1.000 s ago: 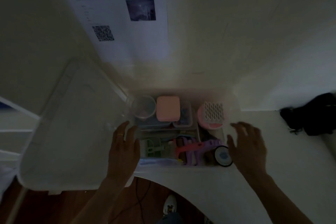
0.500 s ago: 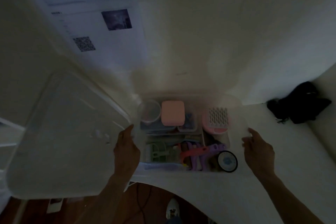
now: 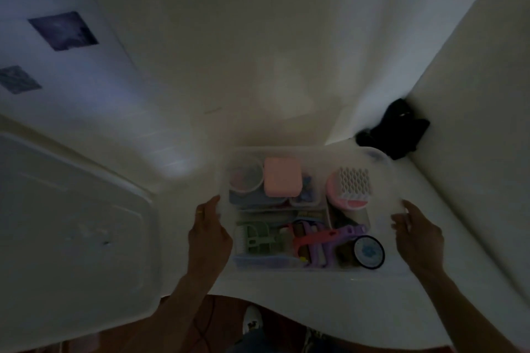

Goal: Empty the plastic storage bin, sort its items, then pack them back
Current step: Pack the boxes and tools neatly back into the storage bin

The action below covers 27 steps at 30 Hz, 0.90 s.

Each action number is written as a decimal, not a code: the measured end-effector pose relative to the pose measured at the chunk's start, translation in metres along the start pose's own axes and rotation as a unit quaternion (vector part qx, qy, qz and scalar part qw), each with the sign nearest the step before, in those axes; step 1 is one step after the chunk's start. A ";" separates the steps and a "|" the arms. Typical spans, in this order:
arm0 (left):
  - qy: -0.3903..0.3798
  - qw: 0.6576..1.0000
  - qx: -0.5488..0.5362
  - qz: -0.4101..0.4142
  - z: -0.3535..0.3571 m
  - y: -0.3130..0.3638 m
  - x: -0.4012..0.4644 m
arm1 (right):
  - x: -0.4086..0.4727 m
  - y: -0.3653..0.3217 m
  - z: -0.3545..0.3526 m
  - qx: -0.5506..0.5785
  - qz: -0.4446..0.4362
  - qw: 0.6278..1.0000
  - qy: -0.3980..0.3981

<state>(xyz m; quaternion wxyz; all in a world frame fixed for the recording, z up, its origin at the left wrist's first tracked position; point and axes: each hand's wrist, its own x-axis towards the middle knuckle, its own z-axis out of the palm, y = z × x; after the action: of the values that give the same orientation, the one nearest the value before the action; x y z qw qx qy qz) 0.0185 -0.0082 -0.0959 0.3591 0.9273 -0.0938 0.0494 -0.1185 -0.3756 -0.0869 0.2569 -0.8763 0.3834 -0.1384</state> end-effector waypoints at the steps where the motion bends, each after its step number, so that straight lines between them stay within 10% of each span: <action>1: -0.002 1.000 0.005 0.003 0.000 0.001 -0.001 | 0.001 0.002 0.000 0.001 -0.002 1.000 0.000; 19: -0.055 0.990 0.125 0.021 -0.001 0.007 -0.012 | -0.004 -0.001 0.007 -0.080 -0.026 0.996 0.012; 27: -0.205 0.892 0.400 0.039 -0.010 0.023 -0.009 | -0.010 -0.001 0.018 -0.344 -0.157 0.926 0.011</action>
<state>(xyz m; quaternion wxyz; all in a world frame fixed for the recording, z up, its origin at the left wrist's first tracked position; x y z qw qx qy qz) 0.0049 -0.0169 -0.0754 -0.0719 0.9776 -0.1738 -0.0948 -0.1166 -0.3615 -0.1020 -0.0892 -0.9583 0.2674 -0.0462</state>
